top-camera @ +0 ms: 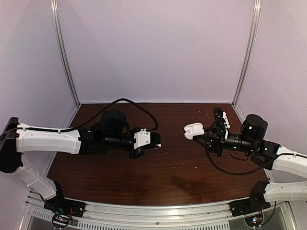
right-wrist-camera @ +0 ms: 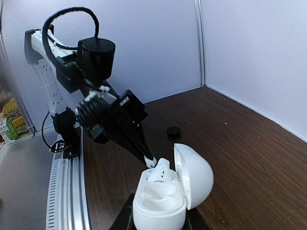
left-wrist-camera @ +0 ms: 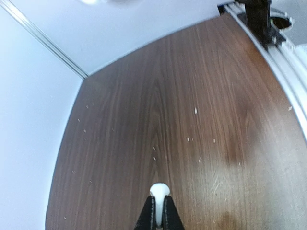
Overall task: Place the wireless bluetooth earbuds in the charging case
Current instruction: Pick up the right earbud from the center of the board, then insert the right earbud into the right side groove of the charging case.
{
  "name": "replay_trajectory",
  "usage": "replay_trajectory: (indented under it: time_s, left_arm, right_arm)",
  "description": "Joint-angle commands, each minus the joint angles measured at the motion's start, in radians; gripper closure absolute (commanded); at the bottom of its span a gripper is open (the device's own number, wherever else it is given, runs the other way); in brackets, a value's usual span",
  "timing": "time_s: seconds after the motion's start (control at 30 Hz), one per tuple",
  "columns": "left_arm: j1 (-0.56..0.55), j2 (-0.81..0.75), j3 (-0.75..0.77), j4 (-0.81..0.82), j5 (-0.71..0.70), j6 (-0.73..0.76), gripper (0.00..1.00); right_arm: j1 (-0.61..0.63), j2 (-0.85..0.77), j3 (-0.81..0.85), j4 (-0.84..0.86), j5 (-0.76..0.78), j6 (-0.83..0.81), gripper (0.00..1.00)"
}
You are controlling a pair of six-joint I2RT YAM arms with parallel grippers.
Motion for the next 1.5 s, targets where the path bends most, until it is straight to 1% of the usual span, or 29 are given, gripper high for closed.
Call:
replay_trajectory:
  time_s: [0.0, 0.13, 0.23, 0.33, 0.43, 0.57, 0.8, 1.13, 1.33, 1.47]
  left_arm:
    - [0.007, -0.150, 0.059, -0.020, 0.145, -0.121, 1.00]
    - [0.005, -0.185, 0.159, -0.085, 0.234, -0.195, 0.98]
    - [0.005, -0.167, 0.226, -0.129, 0.256, -0.278, 0.99]
    - [0.003, -0.131, 0.283, -0.137, 0.289, -0.352, 1.00]
    - [-0.010, -0.107, 0.314, -0.145, 0.319, -0.383, 1.00]
    - [-0.031, -0.092, 0.318, -0.143, 0.323, -0.378, 1.00]
    - [-0.071, -0.088, 0.303, -0.145, 0.305, -0.354, 1.00]
    - [-0.071, -0.055, 0.315, -0.173, 0.263, -0.340, 1.00]
    - [-0.073, -0.025, 0.356, -0.218, 0.224, -0.323, 1.00]
    - [-0.075, -0.011, 0.361, -0.229, 0.226, -0.318, 1.00]
  right_arm:
    - [0.005, 0.027, 0.027, 0.059, -0.085, -0.010, 1.00]
    - [0.026, 0.069, 0.059, 0.047, -0.118, -0.047, 1.00]
    - [0.056, 0.095, 0.087, 0.025, -0.123, -0.076, 1.00]
    - [0.100, 0.108, 0.105, 0.003, -0.100, -0.147, 1.00]
    - [0.131, 0.135, 0.133, -0.014, -0.091, -0.180, 1.00]
    - [0.152, 0.200, 0.188, -0.055, -0.098, -0.215, 1.00]
    - [0.171, 0.263, 0.239, -0.080, -0.094, -0.229, 1.00]
    - [0.190, 0.281, 0.268, -0.106, -0.085, -0.241, 1.00]
    - [0.198, 0.291, 0.286, -0.133, -0.082, -0.263, 1.00]
    - [0.200, 0.288, 0.286, -0.133, -0.078, -0.265, 1.00]
